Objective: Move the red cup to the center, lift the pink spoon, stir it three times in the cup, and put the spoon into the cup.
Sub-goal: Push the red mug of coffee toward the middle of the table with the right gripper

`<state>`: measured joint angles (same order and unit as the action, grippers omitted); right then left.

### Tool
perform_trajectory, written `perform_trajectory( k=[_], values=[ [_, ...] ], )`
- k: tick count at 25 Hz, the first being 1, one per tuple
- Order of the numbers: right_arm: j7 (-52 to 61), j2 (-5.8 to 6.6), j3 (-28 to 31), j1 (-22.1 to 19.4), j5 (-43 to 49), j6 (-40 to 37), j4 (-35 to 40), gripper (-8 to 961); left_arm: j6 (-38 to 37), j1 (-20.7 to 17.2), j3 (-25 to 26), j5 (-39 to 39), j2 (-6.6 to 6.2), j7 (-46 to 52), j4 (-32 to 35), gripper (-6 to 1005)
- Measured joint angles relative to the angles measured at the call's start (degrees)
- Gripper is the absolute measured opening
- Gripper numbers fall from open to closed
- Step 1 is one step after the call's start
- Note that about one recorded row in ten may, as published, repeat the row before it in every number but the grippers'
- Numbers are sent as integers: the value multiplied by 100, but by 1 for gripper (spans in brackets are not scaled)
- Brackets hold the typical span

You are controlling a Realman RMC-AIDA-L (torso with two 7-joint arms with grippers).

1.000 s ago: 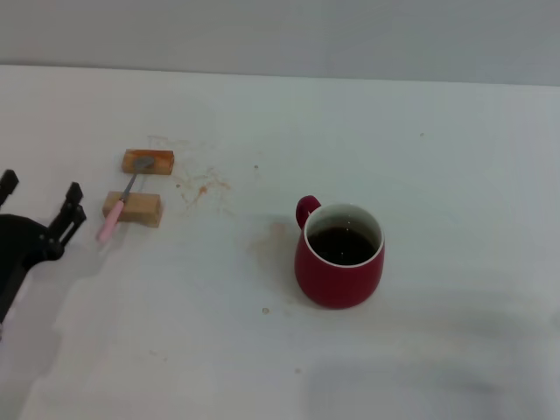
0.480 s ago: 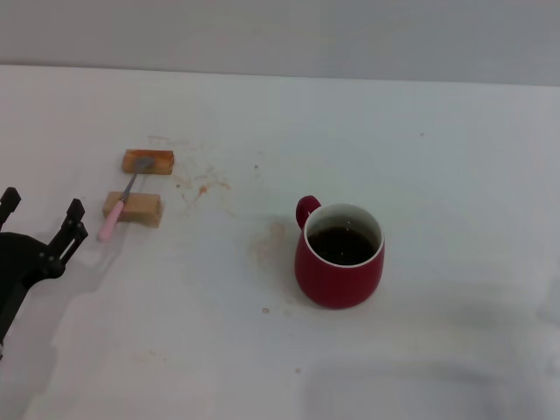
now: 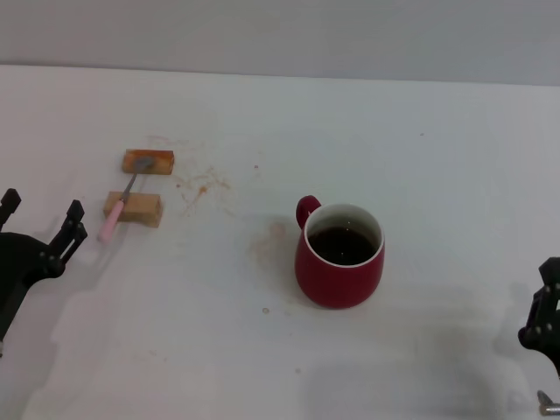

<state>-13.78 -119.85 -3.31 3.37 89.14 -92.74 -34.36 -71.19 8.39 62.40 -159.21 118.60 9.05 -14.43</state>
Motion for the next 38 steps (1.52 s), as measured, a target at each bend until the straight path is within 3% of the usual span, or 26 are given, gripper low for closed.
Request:
perform_trajectory(
  k=[3,17,38],
  values=[
    [-2,-1,96,27,-40,187,-50,-1,68,45,0,2,-7,-1,-4,860],
    [-85,-3,197,884,-285,1432,-131,-1,46,181,125,5,-24,-33,-1,860],
    [-53,-3,115,1226,-241,2075,-379,0,-72,180,141,4,-13,-103,-43,860]
  ],
)
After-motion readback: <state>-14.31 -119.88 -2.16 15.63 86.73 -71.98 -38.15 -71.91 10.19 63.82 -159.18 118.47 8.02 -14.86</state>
